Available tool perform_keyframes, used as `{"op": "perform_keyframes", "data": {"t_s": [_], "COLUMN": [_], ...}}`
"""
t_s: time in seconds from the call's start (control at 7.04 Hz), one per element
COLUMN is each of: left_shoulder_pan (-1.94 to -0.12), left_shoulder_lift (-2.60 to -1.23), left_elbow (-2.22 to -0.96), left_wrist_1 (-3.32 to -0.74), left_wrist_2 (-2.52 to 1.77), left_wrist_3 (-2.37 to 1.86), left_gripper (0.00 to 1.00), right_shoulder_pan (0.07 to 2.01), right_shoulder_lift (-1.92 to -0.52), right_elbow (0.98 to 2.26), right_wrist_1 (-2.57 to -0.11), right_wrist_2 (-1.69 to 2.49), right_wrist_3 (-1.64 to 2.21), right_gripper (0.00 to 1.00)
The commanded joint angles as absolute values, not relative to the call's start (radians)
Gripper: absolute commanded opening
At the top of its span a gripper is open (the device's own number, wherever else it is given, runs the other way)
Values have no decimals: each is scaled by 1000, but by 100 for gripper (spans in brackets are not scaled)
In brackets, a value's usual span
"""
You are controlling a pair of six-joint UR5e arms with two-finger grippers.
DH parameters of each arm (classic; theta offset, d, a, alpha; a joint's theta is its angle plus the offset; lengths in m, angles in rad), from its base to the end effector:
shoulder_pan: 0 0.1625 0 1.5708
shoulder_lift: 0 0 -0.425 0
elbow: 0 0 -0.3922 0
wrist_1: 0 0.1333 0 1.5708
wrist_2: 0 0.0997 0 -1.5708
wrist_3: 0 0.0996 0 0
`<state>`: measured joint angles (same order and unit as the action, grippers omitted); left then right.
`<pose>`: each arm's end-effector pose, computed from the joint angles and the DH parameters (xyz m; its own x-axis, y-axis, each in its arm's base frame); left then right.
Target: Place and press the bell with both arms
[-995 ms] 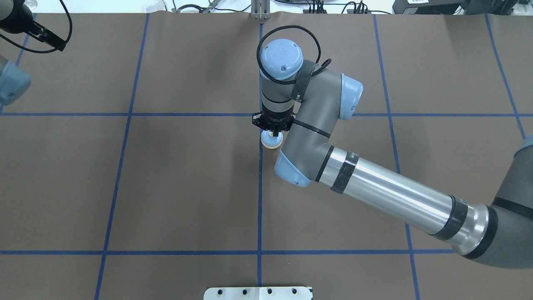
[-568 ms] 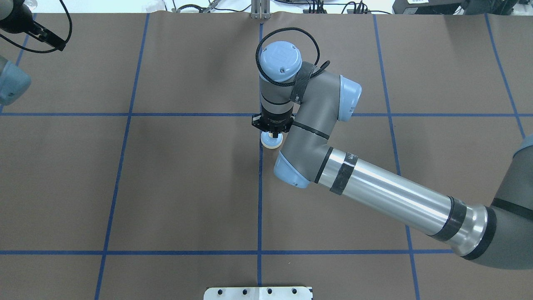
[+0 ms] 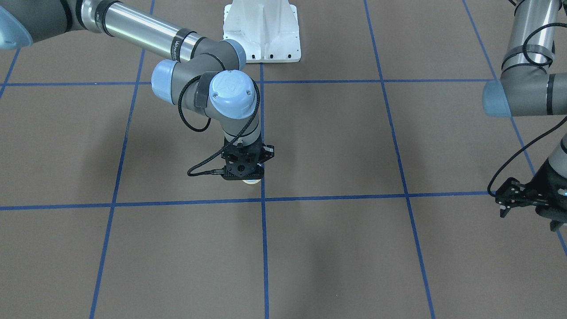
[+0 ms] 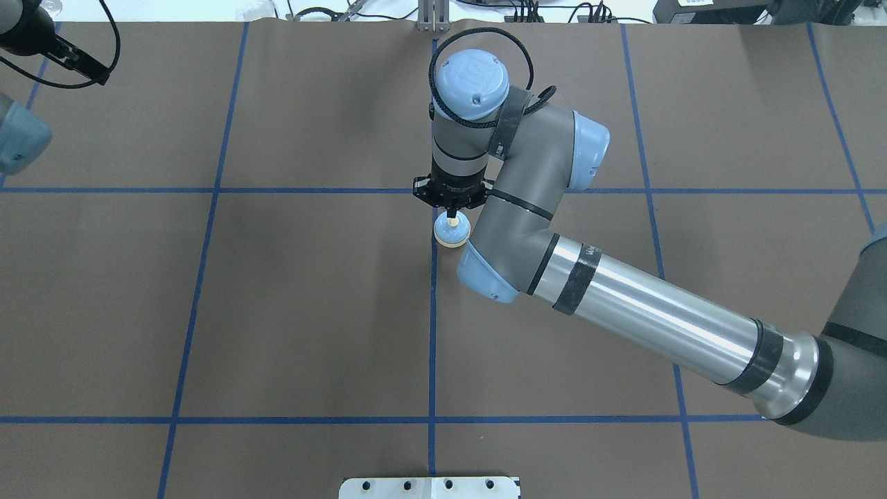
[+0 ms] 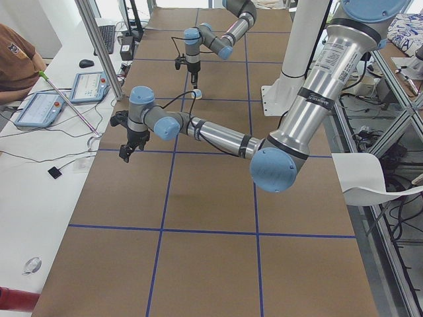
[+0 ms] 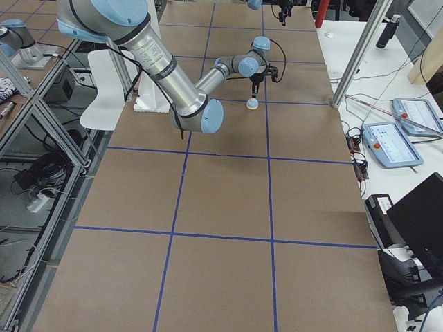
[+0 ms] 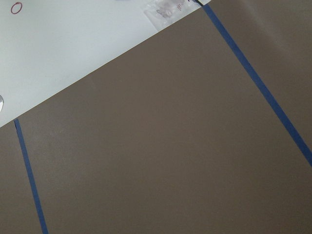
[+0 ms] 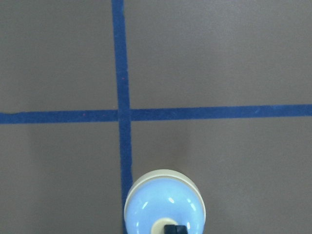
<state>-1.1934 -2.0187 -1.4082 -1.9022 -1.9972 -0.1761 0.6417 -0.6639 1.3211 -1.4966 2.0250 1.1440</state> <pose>0.1702 -0.6793 0.4515 0.7992 0.4164 -0.4335 -0.1631 0.8444 0.5103 -0.5706 -0.5382 0.1848 0.6682 0.0349 0.7432 -0.0291 0.9994 -0.0208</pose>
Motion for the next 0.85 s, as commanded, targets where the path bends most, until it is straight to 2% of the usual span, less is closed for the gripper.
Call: {"op": "perform_keyframes", "data": {"t_s": [0.0, 0.28, 0.71], "left_shoulder_pan": [-1195, -1247, -1382], "left_shoulder_lift": [-2017, -1958, -1837], "left_elbow": [-1408, -1439, -1459], "left_wrist_1": [-1902, -1894, -1849], "left_wrist_2": [-2000, -2093, -2155], "left_wrist_3": [-175, -169, 94], "left_gripper": [100, 100, 100], "right_shoulder_pan": [684, 763, 905], "right_shoulder_lift": [-690, -853, -1148], "right_elbow": [1444, 1676, 1910], "right_wrist_1": [-1544, -1669, -1743], "right_wrist_2": [2060, 2142, 2158], "right_wrist_3": [1172, 1097, 791], "right_gripper": [99, 100, 100]}}
